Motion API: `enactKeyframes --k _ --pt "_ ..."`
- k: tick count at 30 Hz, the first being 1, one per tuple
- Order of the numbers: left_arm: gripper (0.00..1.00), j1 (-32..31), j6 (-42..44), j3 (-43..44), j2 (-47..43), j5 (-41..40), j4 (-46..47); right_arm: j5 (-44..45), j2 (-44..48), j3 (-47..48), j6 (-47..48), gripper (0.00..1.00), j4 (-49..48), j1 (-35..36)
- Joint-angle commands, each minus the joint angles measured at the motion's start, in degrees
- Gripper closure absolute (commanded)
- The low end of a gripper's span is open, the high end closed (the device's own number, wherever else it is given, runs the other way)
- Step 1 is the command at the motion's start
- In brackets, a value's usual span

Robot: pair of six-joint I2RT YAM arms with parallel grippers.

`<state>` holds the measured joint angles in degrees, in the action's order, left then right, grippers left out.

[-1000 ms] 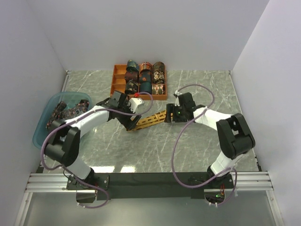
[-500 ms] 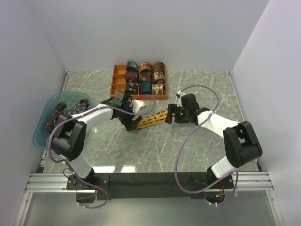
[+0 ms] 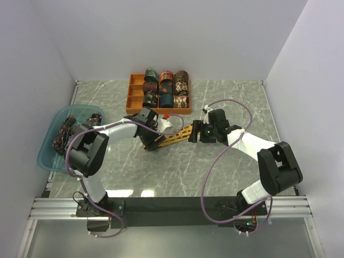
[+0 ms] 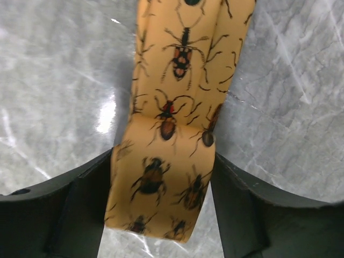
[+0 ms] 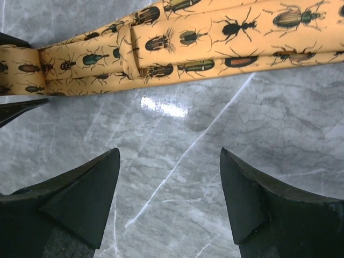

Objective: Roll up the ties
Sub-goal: Roll the tie

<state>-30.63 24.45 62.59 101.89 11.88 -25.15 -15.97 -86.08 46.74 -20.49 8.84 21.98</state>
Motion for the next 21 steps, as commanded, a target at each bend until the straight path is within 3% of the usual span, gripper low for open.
enactKeyframes --k 1,4,11,18,21 --pt "0.27 -1.01 0.95 0.78 0.51 -1.07 -0.61 -0.82 2.85 -1.12 -1.21 0.19 -1.54 -0.18" --pt "0.28 -1.71 0.69 -0.09 0.51 -2.12 -0.34 -1.43 3.20 -1.74 -1.92 0.19 -2.07 -0.27" --pt "0.41 -3.03 -0.89 -0.89 0.24 -1.86 -1.39 -1.96 4.17 -2.79 -3.06 0.19 -2.78 -0.18" --pt "0.43 -4.43 -2.12 -2.55 -1.69 -1.68 -2.45 -2.05 4.96 -3.24 -3.59 0.20 -2.95 -0.18" --pt "0.49 -5.23 -2.91 -3.70 -2.48 -0.98 -2.62 -1.96 5.66 -3.59 -3.68 0.20 -3.04 -0.18"
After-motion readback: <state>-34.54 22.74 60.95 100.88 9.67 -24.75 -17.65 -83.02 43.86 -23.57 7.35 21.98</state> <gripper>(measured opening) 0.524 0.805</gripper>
